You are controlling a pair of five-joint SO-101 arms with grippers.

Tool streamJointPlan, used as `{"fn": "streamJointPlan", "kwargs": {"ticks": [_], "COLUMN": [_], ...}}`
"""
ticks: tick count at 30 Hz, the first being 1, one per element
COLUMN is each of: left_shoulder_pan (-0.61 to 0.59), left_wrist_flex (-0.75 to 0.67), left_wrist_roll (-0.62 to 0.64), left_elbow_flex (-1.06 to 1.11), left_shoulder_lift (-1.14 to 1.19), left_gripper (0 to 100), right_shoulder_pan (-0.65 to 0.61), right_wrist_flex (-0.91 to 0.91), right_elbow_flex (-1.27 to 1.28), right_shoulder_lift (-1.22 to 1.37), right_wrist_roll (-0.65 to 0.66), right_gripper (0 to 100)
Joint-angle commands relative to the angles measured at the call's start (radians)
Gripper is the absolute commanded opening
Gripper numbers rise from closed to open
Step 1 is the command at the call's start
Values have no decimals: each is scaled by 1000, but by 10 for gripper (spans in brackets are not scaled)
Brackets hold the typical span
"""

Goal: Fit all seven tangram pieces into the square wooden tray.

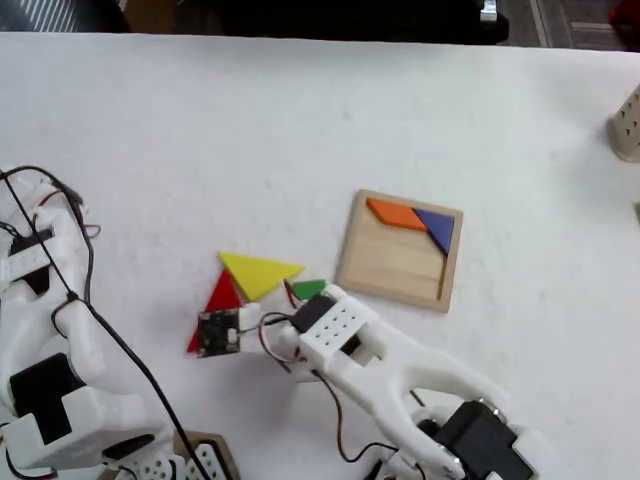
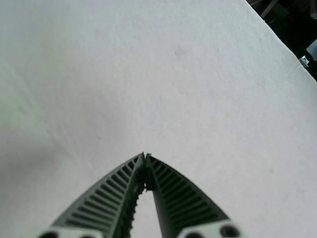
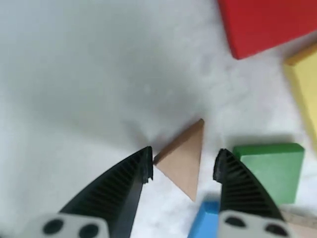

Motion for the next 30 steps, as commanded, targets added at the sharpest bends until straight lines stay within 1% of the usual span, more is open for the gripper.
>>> {"fn": "streamJointPlan", "kwargs": {"ticks": [1,12,14,18,25,27,30], "left_shoulder_pan": [19,19,19,19,19,19,19], "left_wrist_flex": [-26,-25,-23,-23,-21,-21,-25], "left_wrist_roll": [18,18,18,18,18,18,18], "left_elbow_flex": [-3,-3,-3,-3,-3,-3,-3], "left_shoulder_lift": [-47,-47,-47,-47,-47,-47,-47], "left_gripper": [24,24,24,24,24,24,24], "right_shoulder_pan": [27,45,45,44,45,45,45], "right_wrist_flex": [7,2,1,-1,-1,-1,-2], "right_elbow_flex": [-14,-8,-6,-8,-8,-8,-11], "right_shoulder_lift": [-10,-10,-10,-10,-10,-10,-13], "right_wrist_roll": [17,17,17,17,15,11,8], "right_gripper": [197,197,170,75,84,70,21]}}
